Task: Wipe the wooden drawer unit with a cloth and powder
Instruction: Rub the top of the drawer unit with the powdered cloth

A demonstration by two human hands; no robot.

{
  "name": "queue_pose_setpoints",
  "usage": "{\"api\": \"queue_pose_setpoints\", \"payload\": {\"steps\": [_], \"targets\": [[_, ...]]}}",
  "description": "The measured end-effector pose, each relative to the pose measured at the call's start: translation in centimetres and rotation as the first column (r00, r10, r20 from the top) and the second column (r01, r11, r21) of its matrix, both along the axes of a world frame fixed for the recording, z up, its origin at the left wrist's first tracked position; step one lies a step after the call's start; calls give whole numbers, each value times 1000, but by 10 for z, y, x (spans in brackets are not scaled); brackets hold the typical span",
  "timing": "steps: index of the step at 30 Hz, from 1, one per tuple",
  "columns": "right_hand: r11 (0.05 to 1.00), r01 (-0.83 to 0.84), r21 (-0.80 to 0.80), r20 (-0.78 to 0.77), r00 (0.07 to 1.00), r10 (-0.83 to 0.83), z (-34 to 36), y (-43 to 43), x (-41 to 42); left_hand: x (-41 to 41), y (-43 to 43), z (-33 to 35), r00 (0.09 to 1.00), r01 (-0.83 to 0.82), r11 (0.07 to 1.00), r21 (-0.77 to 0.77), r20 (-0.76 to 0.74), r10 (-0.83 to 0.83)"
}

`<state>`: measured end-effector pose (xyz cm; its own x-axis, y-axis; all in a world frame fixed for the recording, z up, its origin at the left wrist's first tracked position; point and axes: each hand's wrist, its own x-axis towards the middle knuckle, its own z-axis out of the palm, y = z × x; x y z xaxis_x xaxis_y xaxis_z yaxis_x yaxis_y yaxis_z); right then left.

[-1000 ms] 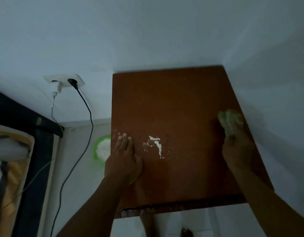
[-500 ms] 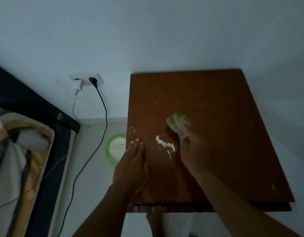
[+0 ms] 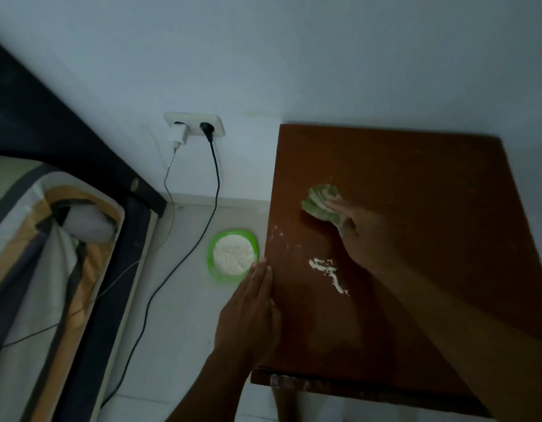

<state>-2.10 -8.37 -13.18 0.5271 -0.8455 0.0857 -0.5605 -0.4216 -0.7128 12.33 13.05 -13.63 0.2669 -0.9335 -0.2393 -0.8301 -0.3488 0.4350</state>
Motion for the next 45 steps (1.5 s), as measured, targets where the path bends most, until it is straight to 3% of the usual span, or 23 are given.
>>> {"api": "queue_pose_setpoints", "payload": {"steps": [2, 6, 9, 13, 15, 17, 19, 21, 23, 29, 31, 33, 35, 38, 41, 43, 45], "targets": [[999, -46, 7, -46, 998, 46, 2, -27, 32, 1, 4, -4, 1000, 6, 1000, 17, -13, -6], [950, -310, 40, -38, 949, 312, -14, -13, 70, 3, 4, -10, 999, 21, 999, 43, -33, -20], [883, -469, 27, -17, 883, 469, -21, 14, 46, 7, 6, -10, 998, 40, 997, 59, -52, -37], [795, -592, 132, -93, 791, 604, -2, 22, 6, 7, 7, -8, 996, 34, 997, 64, -82, -29], [861, -499, 99, -97, 856, 508, 10, 6, -3, 5, 6, -8, 997, 33, 997, 73, -75, -27], [961, -274, -35, -56, 961, 272, 16, -18, -12, 4, 5, -6, 997, 36, 996, 80, -68, -30], [992, -49, -119, -59, 997, 42, 8, -35, -29, 3, 5, -6, 998, 32, 995, 90, -47, -28], [991, 107, -76, -145, 982, -117, -10, -26, -49, 0, 4, -5, 999, 14, 996, 83, -36, -11], [984, 154, -95, -123, 979, -165, -25, 14, -54, -4, 3, -5, 999, -12, 997, 81, -31, 14], [1000, 8, -11, 97, 995, -7, -32, 123, -33, -14, -3, 4, 998, -58, 994, 90, 10, 57], [985, 168, 36, 120, 978, -171, -20, 109, -42, -15, -5, 11, 999, -35, 993, 114, 13, 34], [900, 428, 88, 63, 899, -433, -9, 81, -61, -16, -8, 15, 999, -25, 991, 135, 26, 21], [820, 567, 74, -18, 823, -568, -12, 61, -80, -17, -10, 15, 999, -37, 989, 141, 36, 33], [908, 417, -38, -41, 908, -418, -22, 71, -76, -21, -17, 17, 997, 4, 987, 160, 79, -17], [987, 160, 3, 46, 986, -160, -23, 86, -59, -20, -39, 21, 989, 93, 980, 177, 100, -112], [984, 177, 35, 90, 980, -179, -10, 62, -55, -14, -62, 25, 985, 115, 980, 163, 111, -134], [947, 319, -41, 65, 946, -316, -5, 7, -58, -4, -89, 28, 983, 128, 983, 128, 117, -143]]}}
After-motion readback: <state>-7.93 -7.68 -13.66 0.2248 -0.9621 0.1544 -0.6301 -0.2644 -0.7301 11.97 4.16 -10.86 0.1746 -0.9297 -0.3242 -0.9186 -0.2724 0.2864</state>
